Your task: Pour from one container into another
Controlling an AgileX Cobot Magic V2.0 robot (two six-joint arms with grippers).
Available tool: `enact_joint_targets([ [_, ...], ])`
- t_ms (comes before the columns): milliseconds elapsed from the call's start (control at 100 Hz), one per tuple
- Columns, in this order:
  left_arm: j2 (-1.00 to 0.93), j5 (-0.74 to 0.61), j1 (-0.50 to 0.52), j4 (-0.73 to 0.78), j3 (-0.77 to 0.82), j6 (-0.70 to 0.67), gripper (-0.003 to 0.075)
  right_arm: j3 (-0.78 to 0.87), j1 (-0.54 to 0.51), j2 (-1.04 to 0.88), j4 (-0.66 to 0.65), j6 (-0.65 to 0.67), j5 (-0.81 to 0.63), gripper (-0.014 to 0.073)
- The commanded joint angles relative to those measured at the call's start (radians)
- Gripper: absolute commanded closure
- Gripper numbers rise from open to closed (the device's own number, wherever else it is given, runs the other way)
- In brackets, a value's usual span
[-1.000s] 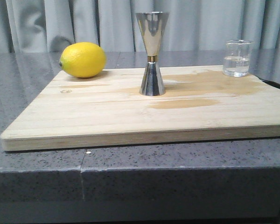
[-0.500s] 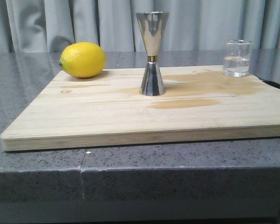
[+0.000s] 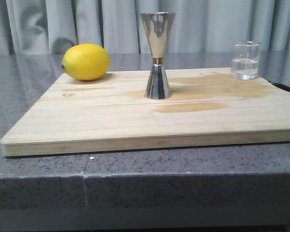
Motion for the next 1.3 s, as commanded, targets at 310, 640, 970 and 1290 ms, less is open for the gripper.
enact_joint_targets([
  [310,-0.025,-0.124,0.002,-0.006,0.035,-0.007,0.0739,0.025,-0.006,-0.011,-0.002,-0.003,-0.164,0.0643],
  [640,-0.025,-0.308,0.002,-0.722,0.013,-0.008,0.0740,0.023,-0.006,-0.011,0.012,0.073,-0.383,0.0643],
  [970,0.086,0.043,-0.006,-0.793,-0.307,0.077,0.0740,-0.212,-0.006,0.003,0.006,0.208,-0.057,0.0643],
  [1290,0.606,0.546,-0.006,-1.097,-0.734,0.743,0.0739,-0.497,-0.006,0.319,-0.152,0.064,0.214,0.0643],
])
